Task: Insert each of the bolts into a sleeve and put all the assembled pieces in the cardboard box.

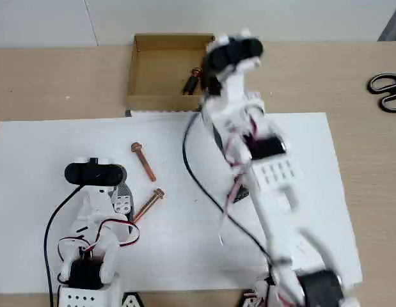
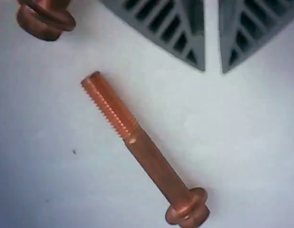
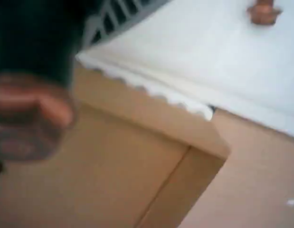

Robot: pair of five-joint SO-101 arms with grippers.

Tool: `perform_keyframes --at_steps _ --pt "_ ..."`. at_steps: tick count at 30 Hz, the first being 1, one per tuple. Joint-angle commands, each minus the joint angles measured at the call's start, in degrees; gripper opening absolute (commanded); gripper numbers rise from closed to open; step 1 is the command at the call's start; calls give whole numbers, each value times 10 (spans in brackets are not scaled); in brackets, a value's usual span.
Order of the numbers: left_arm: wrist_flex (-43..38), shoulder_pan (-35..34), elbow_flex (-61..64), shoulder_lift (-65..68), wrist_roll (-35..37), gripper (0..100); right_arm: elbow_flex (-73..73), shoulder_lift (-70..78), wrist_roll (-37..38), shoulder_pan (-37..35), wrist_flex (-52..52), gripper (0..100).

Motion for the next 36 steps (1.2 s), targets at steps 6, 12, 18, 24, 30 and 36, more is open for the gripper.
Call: perform_keyframes --at_steps 6,12,18,24,30,36 --pt "-14 3 -3 -7 -1 6 -366 295 -5 6 -16 2" --pt "-14 3 -3 -7 -1 6 -542 476 -5 5 -15 2" --pt "-13 3 -3 -7 -1 6 -673 609 -5 2 -17 2" --pt "-13 3 -3 -7 -1 6 -791 737 -5 12 -16 3" --pt "-13 3 -3 -7 -1 6 -884 793 -4 7 46 5" --pt "-13 3 -3 -7 -1 6 -938 795 -4 0 160 6"
